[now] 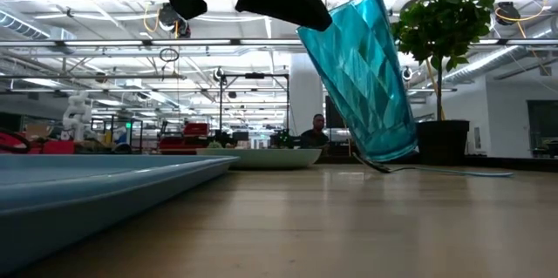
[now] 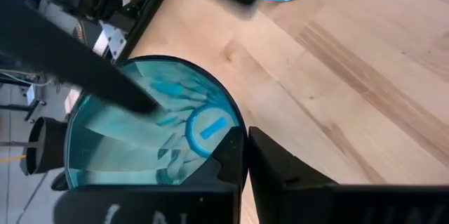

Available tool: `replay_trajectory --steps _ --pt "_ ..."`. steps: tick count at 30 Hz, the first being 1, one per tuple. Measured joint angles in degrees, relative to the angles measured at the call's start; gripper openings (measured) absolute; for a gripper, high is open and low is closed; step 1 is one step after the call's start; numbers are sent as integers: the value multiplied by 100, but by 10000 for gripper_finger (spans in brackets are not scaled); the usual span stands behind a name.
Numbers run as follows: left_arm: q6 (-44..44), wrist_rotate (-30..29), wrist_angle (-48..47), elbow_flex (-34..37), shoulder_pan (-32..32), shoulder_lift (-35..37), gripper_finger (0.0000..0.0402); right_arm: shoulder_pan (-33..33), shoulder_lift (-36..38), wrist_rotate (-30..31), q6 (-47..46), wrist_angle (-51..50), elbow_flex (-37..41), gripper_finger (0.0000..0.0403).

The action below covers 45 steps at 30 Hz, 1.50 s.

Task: Pick and place plate/cup/fork/spoon on tray
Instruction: Put the blue cup on the blue serving tray

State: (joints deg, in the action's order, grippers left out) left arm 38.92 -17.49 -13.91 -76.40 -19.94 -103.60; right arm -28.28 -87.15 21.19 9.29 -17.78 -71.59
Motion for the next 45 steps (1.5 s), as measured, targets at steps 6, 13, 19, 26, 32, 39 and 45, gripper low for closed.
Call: replay_trajectory --steps 6,13,19,26,32,39,45 --pt "-398 -16 -425 -8 -24 265 7 -336 443 618 68 266 2 155" --pt "-1270 -101 -1300 -9 -159 925 6 -934 981 1668 -529 -12 9 155" --pt "-2075 -419 -2288 -9 -279 1555 8 -1223 1187 1958 -1169 -473 7 155" --pt "-3065 -424 -3145 -11 -556 2280 8 -1283 1206 1932 -1778 -1103 9 155" --pt "-3791 -464 -3564 -11 -798 2627 8 -1284 1206 1927 -2387 -1627 9 155" --pt "-4302 -497 -4120 -11 -892 2641 5 -1282 1206 1915 -2730 -1692 9 155" --pt "-4556 -516 -4286 253 -680 2641 5 -1282 1206 1915 -2814 -1685 9 155"
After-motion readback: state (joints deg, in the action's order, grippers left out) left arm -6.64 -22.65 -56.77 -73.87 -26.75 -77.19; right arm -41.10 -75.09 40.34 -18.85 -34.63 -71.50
